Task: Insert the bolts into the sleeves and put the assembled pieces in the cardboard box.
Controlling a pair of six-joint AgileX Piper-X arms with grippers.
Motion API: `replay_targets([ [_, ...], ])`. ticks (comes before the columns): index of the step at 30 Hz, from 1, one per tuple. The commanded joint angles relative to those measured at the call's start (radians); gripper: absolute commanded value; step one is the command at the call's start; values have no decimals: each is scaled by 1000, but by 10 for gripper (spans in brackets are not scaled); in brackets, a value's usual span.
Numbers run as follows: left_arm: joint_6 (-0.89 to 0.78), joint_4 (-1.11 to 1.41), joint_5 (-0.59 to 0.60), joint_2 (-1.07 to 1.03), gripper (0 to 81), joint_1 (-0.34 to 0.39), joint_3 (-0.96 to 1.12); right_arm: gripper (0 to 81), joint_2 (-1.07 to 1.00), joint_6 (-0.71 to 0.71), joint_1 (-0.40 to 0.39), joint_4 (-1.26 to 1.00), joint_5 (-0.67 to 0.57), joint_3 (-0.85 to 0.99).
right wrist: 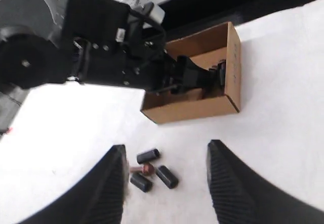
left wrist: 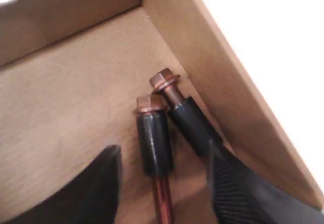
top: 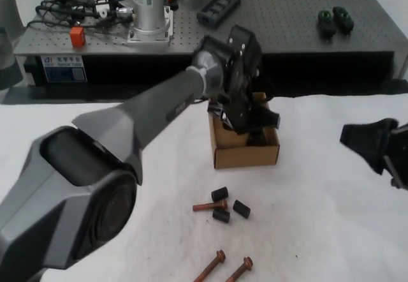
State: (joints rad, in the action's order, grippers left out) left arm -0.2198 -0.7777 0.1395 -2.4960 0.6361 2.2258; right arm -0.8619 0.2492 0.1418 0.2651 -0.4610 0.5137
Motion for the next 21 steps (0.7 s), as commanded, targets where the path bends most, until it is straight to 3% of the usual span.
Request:
replay_targets([
  [1,82,-156,-59,122,366,-15,18,369,-69,-106,-41,89,45,74],
  [5,137,-337,-206,228,286,-38,16,369,-234,-233,-146,271,135,220],
  [9,179,-350,-243,318,285,-64,-80,369,-447,-380,-290,402,252,376],
  [16,172,-160,-260,606,285,-86,-560,369,-777,-498,-428,505,337,597],
  [21,181,-26,-192,805,285,-86,-855,369,-949,-572,-495,536,403,703],
])
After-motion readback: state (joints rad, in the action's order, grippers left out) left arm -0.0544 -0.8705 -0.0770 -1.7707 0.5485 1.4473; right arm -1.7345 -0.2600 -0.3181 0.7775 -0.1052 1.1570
